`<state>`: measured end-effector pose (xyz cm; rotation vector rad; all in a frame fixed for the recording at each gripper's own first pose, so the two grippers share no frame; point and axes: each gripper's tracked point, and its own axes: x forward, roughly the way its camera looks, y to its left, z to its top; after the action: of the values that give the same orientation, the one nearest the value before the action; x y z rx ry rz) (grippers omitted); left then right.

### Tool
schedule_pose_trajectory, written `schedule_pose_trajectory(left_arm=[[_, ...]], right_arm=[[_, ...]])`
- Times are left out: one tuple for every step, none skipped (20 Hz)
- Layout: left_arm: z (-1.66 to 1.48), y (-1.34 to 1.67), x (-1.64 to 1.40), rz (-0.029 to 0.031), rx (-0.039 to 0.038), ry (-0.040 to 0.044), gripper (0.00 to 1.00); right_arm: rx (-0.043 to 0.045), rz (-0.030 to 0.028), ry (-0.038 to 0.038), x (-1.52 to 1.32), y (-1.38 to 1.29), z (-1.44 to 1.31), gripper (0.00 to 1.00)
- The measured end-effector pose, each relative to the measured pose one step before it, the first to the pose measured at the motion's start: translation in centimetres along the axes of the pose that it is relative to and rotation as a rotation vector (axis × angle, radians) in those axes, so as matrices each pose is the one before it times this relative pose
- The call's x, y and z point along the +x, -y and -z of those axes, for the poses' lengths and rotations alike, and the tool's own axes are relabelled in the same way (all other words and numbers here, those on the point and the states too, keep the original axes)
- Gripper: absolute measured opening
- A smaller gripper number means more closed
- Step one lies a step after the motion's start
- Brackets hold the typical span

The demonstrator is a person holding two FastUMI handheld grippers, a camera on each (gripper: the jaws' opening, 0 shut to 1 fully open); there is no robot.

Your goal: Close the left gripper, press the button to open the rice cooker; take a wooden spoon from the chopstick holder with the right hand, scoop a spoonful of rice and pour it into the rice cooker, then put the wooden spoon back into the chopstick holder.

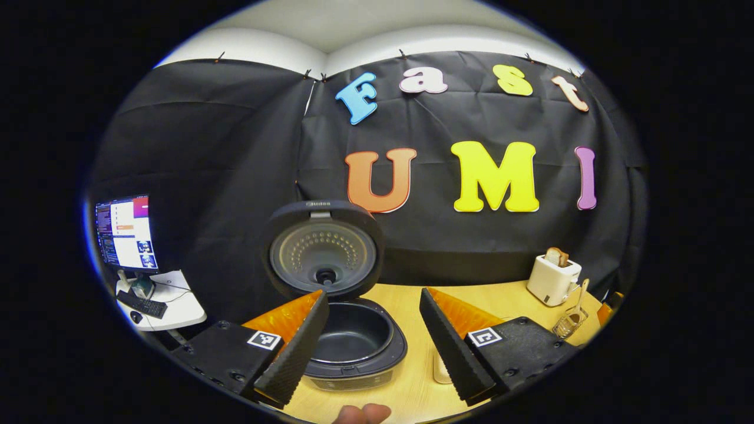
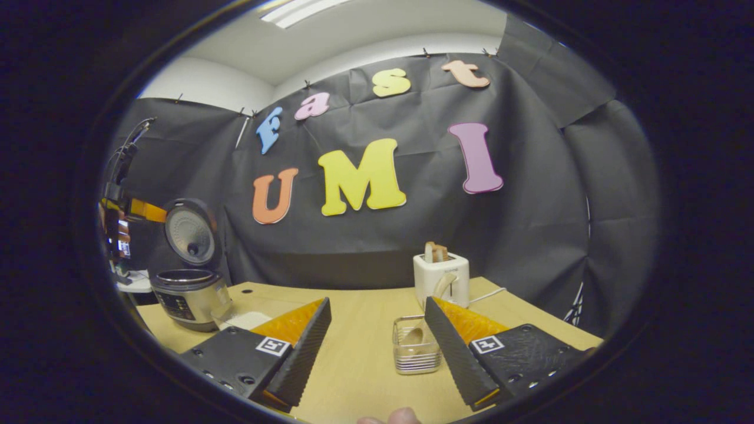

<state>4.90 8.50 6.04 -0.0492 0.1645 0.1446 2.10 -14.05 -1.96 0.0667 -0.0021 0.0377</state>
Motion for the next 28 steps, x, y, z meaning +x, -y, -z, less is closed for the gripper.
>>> schedule_pose_trajectory(left_arm=[[0.584, -0.161, -0.476, -0.00647, -0.00416, 0.00704, 0.99], [0.705, 0.058, -0.385, -0.00878, -0.00284, 0.00213, 0.99], [0.602, 0.106, -0.353, -0.00828, 0.00046, 0.00806, 0.99], [0.545, 0.259, -0.238, 0.00130, 0.00172, 0.00628, 0.99], [0.592, 0.541, -0.231, 0.00577, -0.00026, 0.00523, 0.95], [0.448, 0.434, -0.301, 0.00455, -0.00097, 0.00392, 0.99], [0.471, 0.397, -0.172, 0.00911, -0.00258, 0.00151, 0.99], [0.361, 0.352, -0.084, 0.00609, -0.00294, 0.00073, 0.99], [0.386, 0.368, -0.081, 0.00768, -0.00100, -0.00304, 0.99], [0.459, 0.306, -0.044, 0.00841, 0.00381, -0.01023, 0.99], [0.347, 0.268, -0.028, 0.00553, 0.00755, -0.00935, 0.99], [0.222, 0.183, -0.017, 0.00328, 0.00917, -0.00507, 0.99], [0.218, 0.096, -0.026, 0.00022, 0.00683, -0.00377, 0.99], [0.220, 0.202, -0.029, 0.00331, 0.00354, -0.00448, 0.99], [0.245, 0.187, -0.019, 0.00234, 0.00260, -0.00325, 0.99], [0.154, 0.182, 0.078, -0.00018, 0.00562, -0.00256, 0.99], [0.039, 0.158, 0.080, -0.00344, 0.00881, -0.00197, 0.99], [0.183, -0.121, 0.163, -0.01243, 0.01273, -0.00837, 0.99], [0.268, -0.145, 0.056, -0.00826, 0.00792, -0.00700, 0.99], [0.202, 0.146, 0.171, -0.00102, 0.00615, -0.00721, 0.99], [0.141, 0.146, 0.189, -0.00045, 0.00095, -0.00528, 0.99], [0.043, 0.080, 0.162, -0.00211, 0.00433, -0.00211, 0.95], [0.030, -0.026, 0.097, -0.00389, 0.00653, -0.00011, 0.99], [-0.003, -0.053, 0.065, -0.00639, 0.00910, 0.00072, 0.99], [-0.034, -0.107, 0.060, -0.00659, 0.00995, 0.00175, 0.95], [-0.117, -0.058, 0.048, -0.00455, 0.00740, 0.00191, 0.95], [-0.025, -0.025, 0.041, -0.00352, 0.00390, 0.00317, 0.99], [-0.126, -0.123, -0.015, -0.00662, 0.00013, 0.00390, 0.99]], right_arm=[[-0.00361, 0.01591, -0.00311, -0.281, 1.143, -0.091, 0.95], [0.00170, 0.01552, -0.00283, -0.144, 1.139, -0.286, 0.92], [0.00659, 0.01092, -0.00775, -0.131, 0.836, -0.149, 0.92], [0.00364, 0.01395, -0.00465, 0.050, 0.871, -0.254, 0.95], [-0.00191, 0.01414, -0.00507, 0.153, 0.949, -0.227, 0.95], [-0.00592, 0.01046, -0.00811, 0.276, 0.678, -0.096, 0.95], [-0.00559, 0.00923, -0.01204, 0.340, 0.559, -0.060, 0.95], [-0.00489, 0.00258, -0.01238, 0.410, 0.366, -0.133, 0.95], [0.00043, -0.00345, -0.01246, 0.494, 0.235, -0.084, 0.95], [0.00348, -0.01268, -0.01154, 0.621, -0.021, -0.023, 0.92], [-0.00329, -0.01218, -0.01410, 0.810, -0.197, 0.227, 0.95], [-0.01021, -0.01036, -0.01409, 1.155, 0.000, 0.261, 0.95], [-0.00522, -0.00910, -0.02708, 1.272, -0.003, 0.596, 0.95], [0.00796, -0.02639, -0.03037, 1.455, -0.300, 0.680, 0.95], [0.01164, -0.02139, -0.03497, 1.311, -0.357, 0.690, 0.92], [0.01663, -0.01269, -0.03577, 1.424, 0.011, 0.604, 0.95], [0.01909, -0.00460, -0.02823, 1.229, 0.298, 0.469, 0.92], [0.02370, -0.01354, -0.00878, 1.120, 0.071, -0.130, 0.95], [0.01956, -0.00371, -0.01518, 1.216, 0.219, 0.003, 0.95], [0.01339, -0.00656, -0.01439, 1.182, 0.276, 0.012, 0.95], [0.01011, 0.00005, -0.02426, 1.169, 0.369, 0.426, 0.92], [0.01266, 0.00308, -0.02504, 1.214, 0.527, 0.425, 0.95], [0.01937, -0.00926, -0.02326, 0.963, 0.219, 0.346, 0.95], [0.02530, -0.00985, -0.02294, 0.925, 0.060, 0.301, 0.96], [0.02226, -0.01398, -0.01101, 0.603, -0.132, -0.030, 0.96], [0.01940, -0.00922, -0.01118, 0.767, 0.022, 0.027, 0.95], [0.01318, -0.00846, -0.01203, 0.596, 0.091, 0.241, 0.92], [0.01196, -0.00460, -0.01378, 0.687, 0.068, 0.089, 0.93]])
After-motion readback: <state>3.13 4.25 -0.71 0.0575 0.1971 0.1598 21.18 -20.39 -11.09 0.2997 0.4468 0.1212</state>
